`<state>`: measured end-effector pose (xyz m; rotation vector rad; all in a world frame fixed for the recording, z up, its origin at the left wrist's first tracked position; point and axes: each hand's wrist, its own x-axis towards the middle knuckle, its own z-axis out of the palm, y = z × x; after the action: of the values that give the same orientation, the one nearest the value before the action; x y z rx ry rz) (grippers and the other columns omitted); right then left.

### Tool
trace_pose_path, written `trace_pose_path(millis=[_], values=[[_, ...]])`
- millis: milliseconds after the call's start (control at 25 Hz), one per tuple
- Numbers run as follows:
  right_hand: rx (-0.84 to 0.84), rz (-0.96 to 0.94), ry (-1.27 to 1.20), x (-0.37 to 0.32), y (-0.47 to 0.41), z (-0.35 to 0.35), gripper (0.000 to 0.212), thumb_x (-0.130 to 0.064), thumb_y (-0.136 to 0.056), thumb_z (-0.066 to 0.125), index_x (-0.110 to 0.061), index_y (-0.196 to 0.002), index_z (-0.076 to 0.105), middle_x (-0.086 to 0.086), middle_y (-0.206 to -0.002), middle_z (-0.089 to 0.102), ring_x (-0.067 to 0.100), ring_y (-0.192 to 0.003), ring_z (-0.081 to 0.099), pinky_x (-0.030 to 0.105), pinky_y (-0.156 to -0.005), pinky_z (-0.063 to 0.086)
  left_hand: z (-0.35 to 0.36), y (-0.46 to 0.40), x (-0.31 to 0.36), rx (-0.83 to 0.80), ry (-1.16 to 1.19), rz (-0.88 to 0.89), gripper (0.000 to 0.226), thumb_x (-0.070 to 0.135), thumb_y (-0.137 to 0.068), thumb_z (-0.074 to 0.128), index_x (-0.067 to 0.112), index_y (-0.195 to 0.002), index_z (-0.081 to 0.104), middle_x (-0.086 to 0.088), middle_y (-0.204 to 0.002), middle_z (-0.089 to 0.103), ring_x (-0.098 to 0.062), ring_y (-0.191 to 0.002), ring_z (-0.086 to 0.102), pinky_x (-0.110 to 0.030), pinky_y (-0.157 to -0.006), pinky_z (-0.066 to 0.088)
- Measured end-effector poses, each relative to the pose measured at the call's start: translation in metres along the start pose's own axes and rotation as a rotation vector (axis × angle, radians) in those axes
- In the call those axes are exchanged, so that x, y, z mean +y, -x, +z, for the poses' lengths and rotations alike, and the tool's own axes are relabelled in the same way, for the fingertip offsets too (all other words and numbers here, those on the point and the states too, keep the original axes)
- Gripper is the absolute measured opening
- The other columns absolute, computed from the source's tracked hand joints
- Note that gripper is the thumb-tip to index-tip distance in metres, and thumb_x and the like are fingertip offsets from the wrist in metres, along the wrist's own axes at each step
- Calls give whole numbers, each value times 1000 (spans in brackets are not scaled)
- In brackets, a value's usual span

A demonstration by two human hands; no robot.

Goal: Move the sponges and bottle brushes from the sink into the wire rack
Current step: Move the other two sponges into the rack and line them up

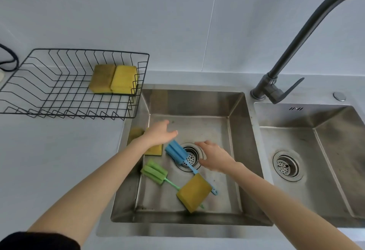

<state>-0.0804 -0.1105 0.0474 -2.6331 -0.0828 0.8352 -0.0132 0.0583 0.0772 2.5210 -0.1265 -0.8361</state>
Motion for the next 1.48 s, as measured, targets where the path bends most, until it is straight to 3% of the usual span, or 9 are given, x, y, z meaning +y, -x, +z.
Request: trace_pose_path(millis=[120, 200, 440, 560, 640, 880, 1160, 1280, 1480], values=[[-105, 66, -55, 15, -8, 26, 64, -19, -87, 55, -21, -144, 28, 12, -141, 41, 31, -125, 46, 41, -105, 41, 19, -15, -24, 52, -42, -123, 61, 35, -91, 46, 2, -139, 28, -19, -145, 37, -33, -132, 38, -41, -105, 36], [-170, 101, -87, 22, -13, 41, 67, -21, -85, 57, -22, -145, 27, 12, -141, 40, 30, -125, 46, 41, -106, 41, 31, -24, -37, 75, -75, -218, 61, 37, -90, 45, 2, -137, 29, -21, -147, 30, -37, -133, 31, -46, -107, 33], [-374, 88, -84, 34, -22, 71, 73, -23, -82, 64, -28, -145, 26, 9, -146, 29, 29, -130, 39, 39, -106, 40, 58, -45, -55, 68, -33, -387, 68, 33, -92, 42, 0, -142, 10, -21, -153, 9, -41, -136, 23, -47, -111, 25], [-421, 56, -85, 37, -24, 78, 72, -22, -83, 64, -29, -144, 27, 8, -149, 23, 29, -132, 35, 37, -108, 38, 65, -56, -58, 60, -12, -430, 63, 27, -95, 36, 0, -143, 5, -21, -153, 9, -40, -135, 22, -47, -111, 25], [-425, 58, -62, 39, -24, 82, 70, -21, -84, 62, -28, -144, 27, 9, -145, 26, 29, -129, 37, 37, -107, 39, 70, -61, -60, 58, -23, -451, 61, 26, -96, 34, -2, -143, 7, -21, -151, 15, -39, -134, 24, -47, -109, 27], [-436, 113, -76, 43, -16, 91, 55, -21, -82, 61, -21, -132, 38, 10, -132, 35, 27, -116, 46, 33, -93, 45, 76, -61, -66, 96, -112, -392, 42, 25, -93, 43, 4, -130, 37, -21, -147, 19, -39, -130, 26, -47, -105, 31], [-365, 122, -124, 47, -14, 88, 41, -25, -77, 69, -17, -110, 46, 6, -121, 41, 18, -96, 43, 32, -89, 46, 78, -64, -74, 164, 148, -377, 39, 13, -89, 52, 12, -127, 40, -23, -130, 43, -41, -112, 51, -46, -94, 43], [-343, 120, -184, 48, -13, 86, 38, -26, -78, 69, -17, -109, 48, 0, -108, 39, 16, -94, 43, 30, -89, 45, 82, -60, -70, 243, 247, -382, 48, 8, -84, 59, 8, -127, 36, -22, -132, 41, -40, -116, 49, -46, -97, 42], [-297, 146, -328, 50, -11, 80, 43, -31, -80, 67, -13, -116, 51, 1, -106, 43, 15, -94, 42, 25, -80, 37, 73, -56, -63, 285, 348, -401, 57, 11, -82, 63, 0, -130, 35, -21, -136, 39, -38, -124, 43, -45, -103, 38]])
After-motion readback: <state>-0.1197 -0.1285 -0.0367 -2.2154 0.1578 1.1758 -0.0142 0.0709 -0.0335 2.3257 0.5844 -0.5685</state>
